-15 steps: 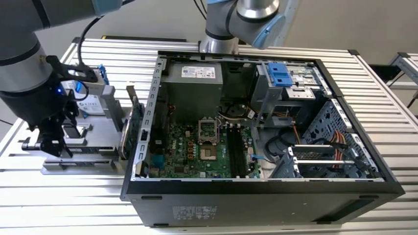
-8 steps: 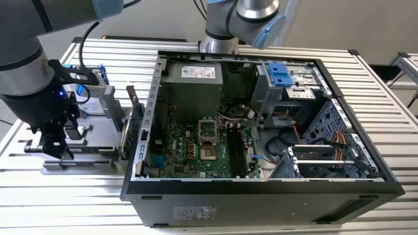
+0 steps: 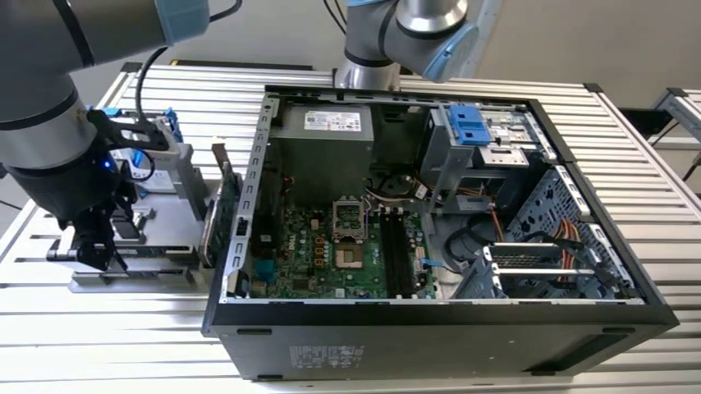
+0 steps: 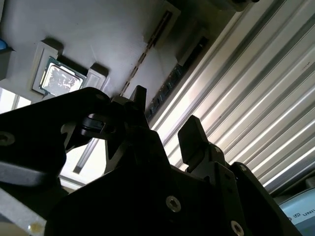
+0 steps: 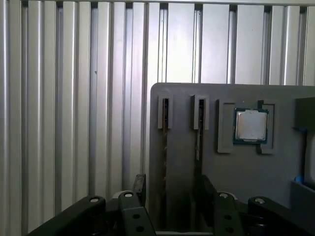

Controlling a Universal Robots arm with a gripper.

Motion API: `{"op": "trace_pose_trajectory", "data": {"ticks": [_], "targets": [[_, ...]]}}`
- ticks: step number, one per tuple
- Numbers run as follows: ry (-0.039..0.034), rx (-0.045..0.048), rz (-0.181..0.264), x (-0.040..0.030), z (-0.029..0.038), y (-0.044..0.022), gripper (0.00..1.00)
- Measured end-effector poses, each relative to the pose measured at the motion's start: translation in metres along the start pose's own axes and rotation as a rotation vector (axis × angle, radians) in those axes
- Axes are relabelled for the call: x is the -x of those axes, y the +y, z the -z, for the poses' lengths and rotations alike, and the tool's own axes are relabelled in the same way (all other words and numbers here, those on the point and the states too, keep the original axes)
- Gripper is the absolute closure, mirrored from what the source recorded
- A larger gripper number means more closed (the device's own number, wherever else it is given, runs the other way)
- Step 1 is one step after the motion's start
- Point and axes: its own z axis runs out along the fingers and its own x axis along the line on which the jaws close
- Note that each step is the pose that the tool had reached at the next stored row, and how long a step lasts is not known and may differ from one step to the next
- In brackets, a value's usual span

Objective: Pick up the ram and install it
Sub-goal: 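Pick up the ram and move it above insertion slot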

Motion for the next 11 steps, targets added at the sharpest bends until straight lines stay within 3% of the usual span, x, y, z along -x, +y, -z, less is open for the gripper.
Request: {"op": "trace_pose_trajectory", "data": {"ticks": [11], "targets": [[0.0, 0.0001, 0.0, -0.0011, -0.0107, -0.0003, 0.0]]}}
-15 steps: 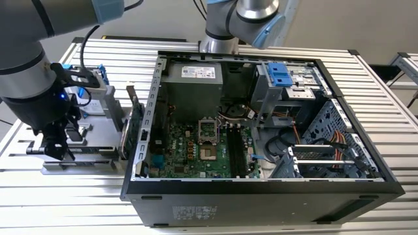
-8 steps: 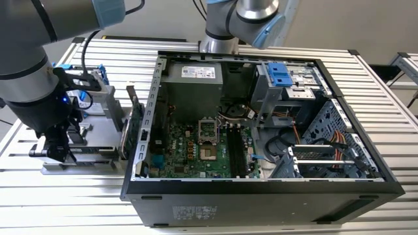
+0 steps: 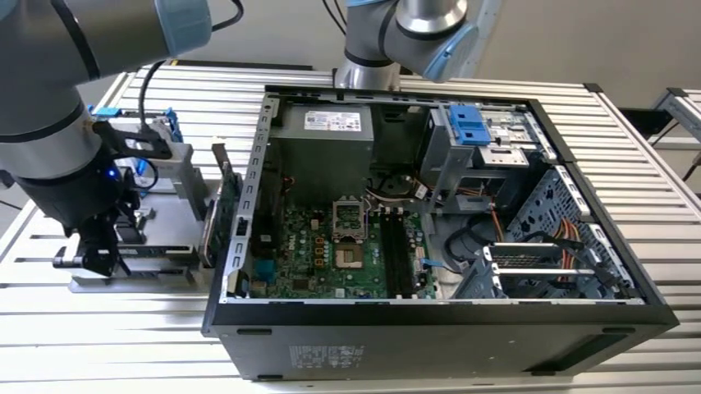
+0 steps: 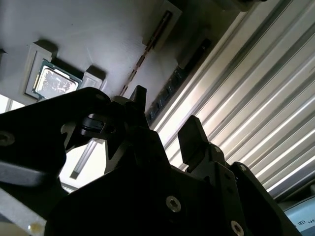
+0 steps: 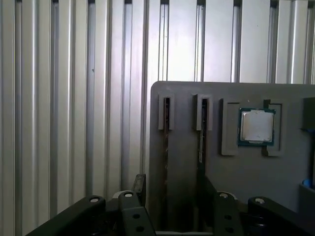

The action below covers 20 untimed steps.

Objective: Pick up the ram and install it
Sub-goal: 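Pick up the ram and move it above insertion slot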

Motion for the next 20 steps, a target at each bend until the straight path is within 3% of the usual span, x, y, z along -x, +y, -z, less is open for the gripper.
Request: {"op": "trace_pose_trajectory", "data": {"ticks": [20], "targets": [[-0.0008, 0.0, -0.001, -0.0027, -0.0168, -0.0002, 0.0]]}}
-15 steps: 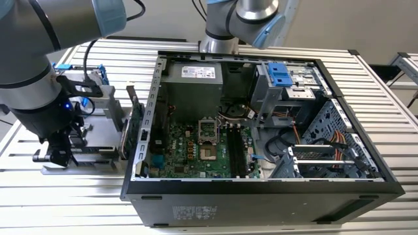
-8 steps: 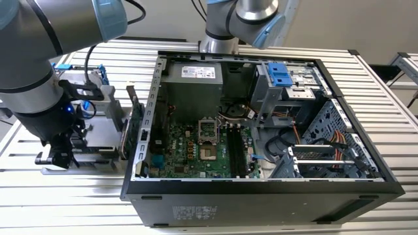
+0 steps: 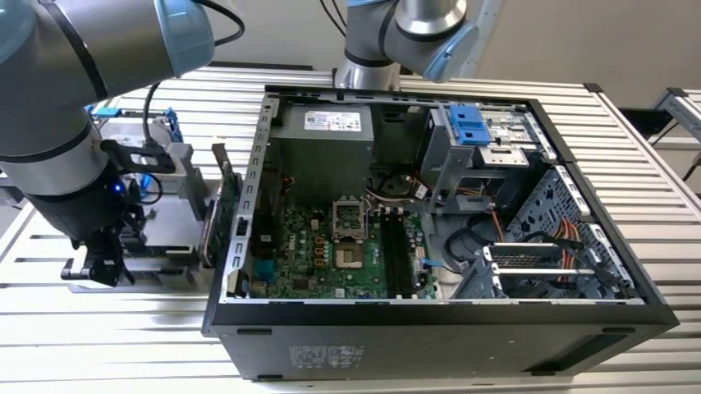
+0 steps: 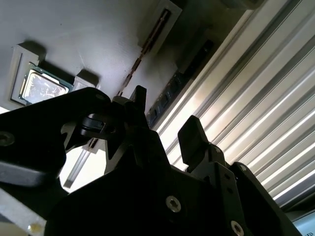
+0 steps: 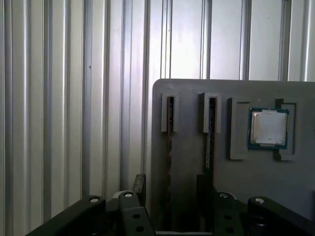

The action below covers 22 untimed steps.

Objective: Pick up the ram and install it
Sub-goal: 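Pick up the ram and move it above insertion slot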

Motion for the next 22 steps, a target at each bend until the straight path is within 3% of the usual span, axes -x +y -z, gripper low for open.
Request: {"op": "trace_pose_trajectory", "data": {"ticks": [7, 22], "targets": [[-0.0085, 0.0003, 0.0, -0.0024, -0.0044, 0.0, 0.0], [-0.0102, 0.0004, 0.0, -0.0029, -0.0145, -0.0002, 0.0]]}}
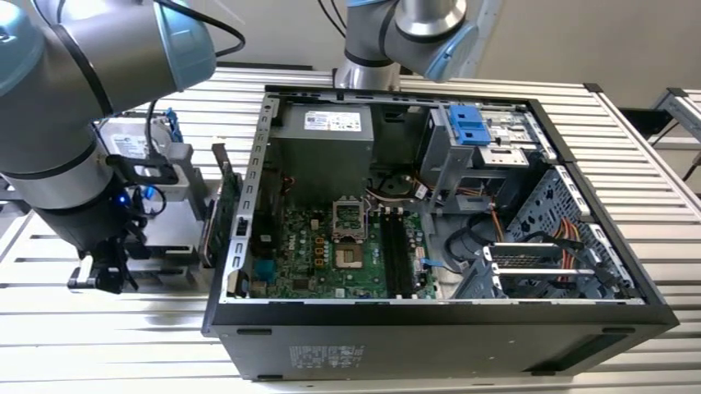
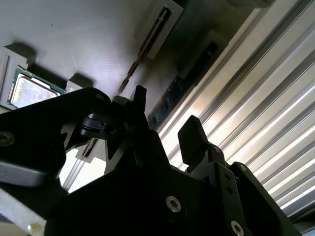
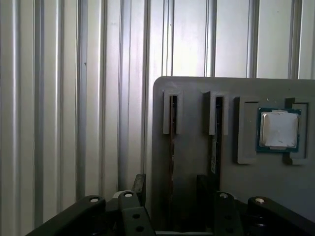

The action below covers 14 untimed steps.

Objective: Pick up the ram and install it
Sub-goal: 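Pick up the ram and move it above insertion slot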

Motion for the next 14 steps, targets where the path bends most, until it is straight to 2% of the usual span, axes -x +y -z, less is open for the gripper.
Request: {"op": "trace_pose_trajectory", "data": {"ticks": [14], "targets": [[0.0002, 0.0002, 0.0, -0.0001, -0.0064, 0.001, 0.0]]}}
